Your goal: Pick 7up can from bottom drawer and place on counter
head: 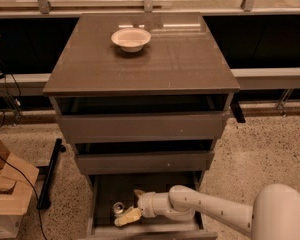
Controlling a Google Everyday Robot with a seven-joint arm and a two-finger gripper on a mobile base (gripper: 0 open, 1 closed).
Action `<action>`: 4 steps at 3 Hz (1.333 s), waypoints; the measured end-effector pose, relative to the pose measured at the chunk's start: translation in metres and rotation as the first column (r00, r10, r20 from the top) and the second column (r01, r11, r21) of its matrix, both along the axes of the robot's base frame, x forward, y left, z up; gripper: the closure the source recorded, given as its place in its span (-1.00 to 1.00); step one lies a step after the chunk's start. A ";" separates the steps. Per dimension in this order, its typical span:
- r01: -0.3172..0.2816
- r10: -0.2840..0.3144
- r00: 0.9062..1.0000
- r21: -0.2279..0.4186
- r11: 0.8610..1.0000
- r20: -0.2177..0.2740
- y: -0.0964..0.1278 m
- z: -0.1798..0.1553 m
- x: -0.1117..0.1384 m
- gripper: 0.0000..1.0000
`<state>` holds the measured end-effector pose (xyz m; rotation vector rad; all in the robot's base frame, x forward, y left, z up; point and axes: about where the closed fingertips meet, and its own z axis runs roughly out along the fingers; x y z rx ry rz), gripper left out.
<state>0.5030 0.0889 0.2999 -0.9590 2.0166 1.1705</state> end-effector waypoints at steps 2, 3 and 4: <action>0.178 -0.177 0.984 -0.080 0.981 0.021 -0.012 -0.074 0.015 -1.00; 0.155 -0.152 0.988 -0.112 0.981 0.037 0.006 -0.090 0.025 -1.00; 0.113 -0.113 0.994 -0.085 0.990 0.009 0.041 -0.114 0.033 -1.00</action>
Offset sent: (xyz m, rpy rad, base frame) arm 0.0225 -0.0168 -0.1052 -0.1540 -0.0185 -0.2295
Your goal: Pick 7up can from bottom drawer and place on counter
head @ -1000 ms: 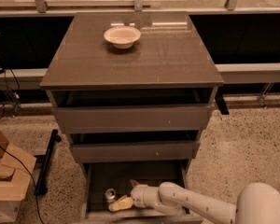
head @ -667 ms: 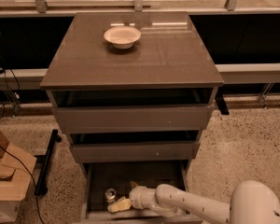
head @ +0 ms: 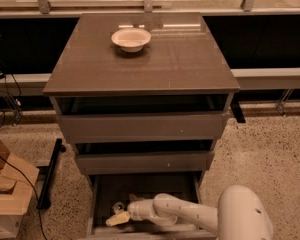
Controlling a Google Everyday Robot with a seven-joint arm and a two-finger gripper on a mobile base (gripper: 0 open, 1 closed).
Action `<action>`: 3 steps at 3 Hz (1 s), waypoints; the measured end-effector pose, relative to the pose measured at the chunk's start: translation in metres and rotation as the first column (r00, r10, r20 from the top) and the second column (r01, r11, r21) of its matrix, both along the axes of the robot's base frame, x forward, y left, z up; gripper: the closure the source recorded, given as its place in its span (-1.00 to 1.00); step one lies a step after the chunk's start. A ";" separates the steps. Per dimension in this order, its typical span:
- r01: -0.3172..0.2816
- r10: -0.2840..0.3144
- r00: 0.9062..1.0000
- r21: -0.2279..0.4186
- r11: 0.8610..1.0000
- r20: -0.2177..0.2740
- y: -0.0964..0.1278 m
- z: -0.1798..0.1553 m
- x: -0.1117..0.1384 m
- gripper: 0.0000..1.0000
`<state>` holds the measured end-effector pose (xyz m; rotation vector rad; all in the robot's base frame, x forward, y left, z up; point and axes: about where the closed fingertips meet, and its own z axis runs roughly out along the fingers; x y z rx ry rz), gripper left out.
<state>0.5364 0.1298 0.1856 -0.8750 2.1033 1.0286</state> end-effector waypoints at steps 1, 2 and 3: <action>-0.024 0.025 0.999 0.033 0.999 -0.028 0.020 -0.020 0.009 -1.00; -0.025 0.026 0.999 0.045 0.999 -0.037 0.025 -0.022 0.009 -0.64; -0.025 0.026 0.999 0.045 0.999 -0.037 0.025 -0.015 0.009 -0.02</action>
Offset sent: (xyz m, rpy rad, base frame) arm 0.0069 0.0305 -0.0315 0.0714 0.0607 0.0265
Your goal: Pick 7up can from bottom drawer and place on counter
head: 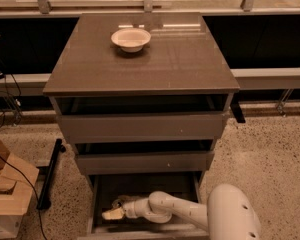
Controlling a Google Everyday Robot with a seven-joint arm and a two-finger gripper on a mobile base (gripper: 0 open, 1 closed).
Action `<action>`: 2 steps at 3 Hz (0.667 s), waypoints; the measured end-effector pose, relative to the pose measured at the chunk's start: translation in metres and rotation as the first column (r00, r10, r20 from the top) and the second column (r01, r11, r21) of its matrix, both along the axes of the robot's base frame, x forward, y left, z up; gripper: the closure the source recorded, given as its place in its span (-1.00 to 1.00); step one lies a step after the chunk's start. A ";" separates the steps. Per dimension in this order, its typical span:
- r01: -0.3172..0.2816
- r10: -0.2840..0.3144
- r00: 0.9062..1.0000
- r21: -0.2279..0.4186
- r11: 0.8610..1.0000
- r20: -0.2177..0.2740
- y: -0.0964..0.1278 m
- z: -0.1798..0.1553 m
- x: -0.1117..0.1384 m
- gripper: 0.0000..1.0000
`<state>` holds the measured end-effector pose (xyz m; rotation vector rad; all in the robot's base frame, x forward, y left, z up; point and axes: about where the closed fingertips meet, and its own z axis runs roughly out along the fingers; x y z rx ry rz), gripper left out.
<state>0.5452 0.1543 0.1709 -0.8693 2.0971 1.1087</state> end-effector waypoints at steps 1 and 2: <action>0.000 0.000 1.000 0.000 1.000 0.000 0.000 0.004 0.000 0.47; 0.000 0.000 1.000 0.000 1.000 0.000 0.000 0.005 0.000 0.93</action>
Offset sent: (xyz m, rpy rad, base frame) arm -0.0231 -0.0085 0.1116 -0.0112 -0.2510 -0.0147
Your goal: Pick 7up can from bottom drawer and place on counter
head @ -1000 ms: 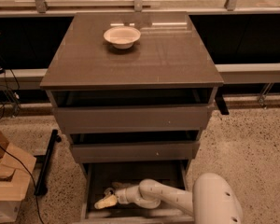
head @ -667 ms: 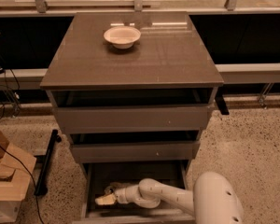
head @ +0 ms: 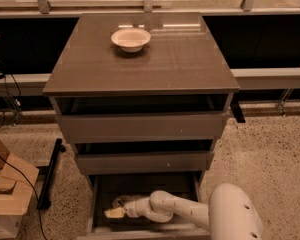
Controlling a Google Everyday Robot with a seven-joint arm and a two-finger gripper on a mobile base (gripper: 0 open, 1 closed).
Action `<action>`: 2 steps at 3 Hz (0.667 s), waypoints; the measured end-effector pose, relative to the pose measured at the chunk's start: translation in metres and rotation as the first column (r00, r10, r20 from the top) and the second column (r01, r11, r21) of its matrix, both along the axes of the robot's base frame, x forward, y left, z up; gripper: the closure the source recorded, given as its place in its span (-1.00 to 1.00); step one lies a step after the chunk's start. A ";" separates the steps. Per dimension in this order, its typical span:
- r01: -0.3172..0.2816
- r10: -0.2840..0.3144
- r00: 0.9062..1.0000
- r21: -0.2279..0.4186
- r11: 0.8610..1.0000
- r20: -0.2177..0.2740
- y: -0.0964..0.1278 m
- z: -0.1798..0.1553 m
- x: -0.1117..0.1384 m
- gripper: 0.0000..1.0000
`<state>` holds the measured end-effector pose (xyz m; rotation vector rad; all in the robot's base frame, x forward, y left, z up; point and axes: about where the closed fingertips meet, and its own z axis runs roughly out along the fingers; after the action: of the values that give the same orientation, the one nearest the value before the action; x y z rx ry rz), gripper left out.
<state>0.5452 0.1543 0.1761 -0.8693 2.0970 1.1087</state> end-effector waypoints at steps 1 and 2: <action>0.000 0.000 1.000 0.000 1.000 0.000 0.000 0.001 0.000 1.00; 0.000 0.000 1.000 0.001 1.000 0.003 0.000 0.005 0.000 1.00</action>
Offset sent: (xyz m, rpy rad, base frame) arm -0.0646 -0.0532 0.2625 0.1591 -0.4224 0.0224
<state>0.5448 0.1539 0.1808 -0.8705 2.0940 1.1077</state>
